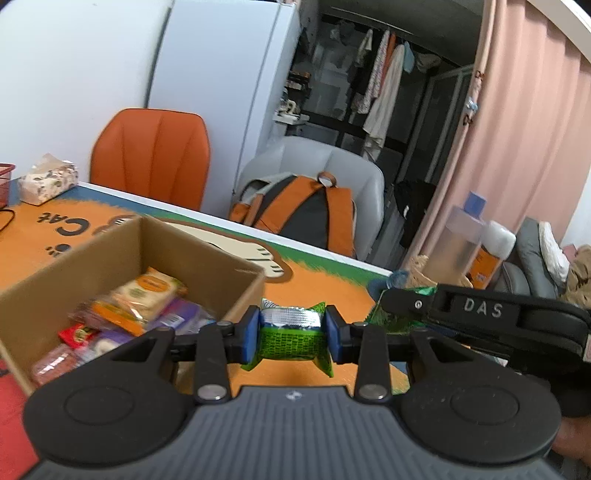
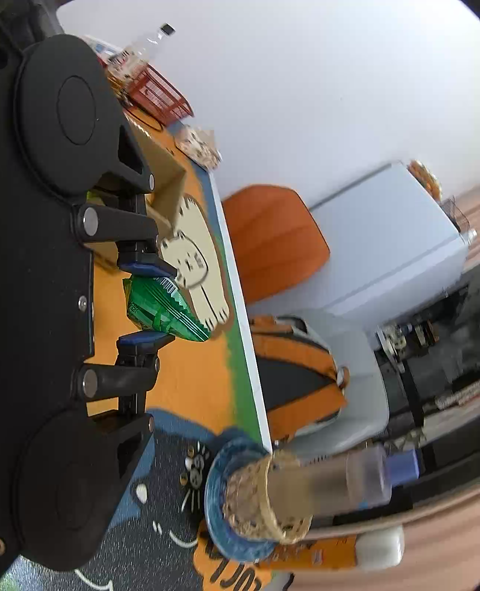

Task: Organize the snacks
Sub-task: 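Carry both green packets over the cardboard box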

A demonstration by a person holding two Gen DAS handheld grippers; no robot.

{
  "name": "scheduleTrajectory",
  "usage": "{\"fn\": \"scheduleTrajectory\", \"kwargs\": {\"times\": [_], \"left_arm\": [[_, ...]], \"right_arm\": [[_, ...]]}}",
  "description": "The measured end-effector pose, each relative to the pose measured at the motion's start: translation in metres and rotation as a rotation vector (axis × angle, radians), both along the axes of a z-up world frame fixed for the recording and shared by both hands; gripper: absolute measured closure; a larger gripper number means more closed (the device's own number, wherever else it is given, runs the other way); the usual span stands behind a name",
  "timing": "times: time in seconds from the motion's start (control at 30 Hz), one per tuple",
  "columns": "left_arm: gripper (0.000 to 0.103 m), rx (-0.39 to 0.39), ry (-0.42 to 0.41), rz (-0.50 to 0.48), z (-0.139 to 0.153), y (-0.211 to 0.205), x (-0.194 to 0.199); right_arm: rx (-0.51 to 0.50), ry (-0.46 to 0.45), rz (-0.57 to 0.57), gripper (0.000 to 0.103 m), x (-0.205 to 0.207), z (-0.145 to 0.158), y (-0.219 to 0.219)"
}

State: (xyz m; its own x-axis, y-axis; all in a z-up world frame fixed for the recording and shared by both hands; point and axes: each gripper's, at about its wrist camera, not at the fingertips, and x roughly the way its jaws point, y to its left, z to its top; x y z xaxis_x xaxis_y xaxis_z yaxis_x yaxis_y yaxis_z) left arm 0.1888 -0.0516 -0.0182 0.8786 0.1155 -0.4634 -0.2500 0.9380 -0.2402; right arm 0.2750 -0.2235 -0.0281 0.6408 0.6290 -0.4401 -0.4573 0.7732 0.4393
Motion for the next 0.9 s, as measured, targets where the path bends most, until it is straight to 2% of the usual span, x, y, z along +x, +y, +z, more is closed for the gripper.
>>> {"fn": "scheduleTrajectory", "kwargs": {"times": [0.57,0.77,0.87,0.9], "left_arm": [[0.067,0.007,-0.029,0.13,0.02,0.065,-0.038],[0.066,-0.005,-0.006,0.172,0.016,0.087,-0.045],[0.063,-0.026,0.031,0.195,0.009,0.098,-0.044],[0.059,-0.03,0.045,0.203,0.007,0.1,-0.044]], "right_arm": [[-0.019,-0.03,0.115,0.072,-0.025,0.026,0.051],[-0.025,-0.036,0.137,0.072,-0.034,0.03,0.064],[-0.031,-0.033,0.149,0.072,-0.037,0.032,0.072],[-0.034,-0.032,0.156,0.072,-0.038,0.032,0.075]]}}
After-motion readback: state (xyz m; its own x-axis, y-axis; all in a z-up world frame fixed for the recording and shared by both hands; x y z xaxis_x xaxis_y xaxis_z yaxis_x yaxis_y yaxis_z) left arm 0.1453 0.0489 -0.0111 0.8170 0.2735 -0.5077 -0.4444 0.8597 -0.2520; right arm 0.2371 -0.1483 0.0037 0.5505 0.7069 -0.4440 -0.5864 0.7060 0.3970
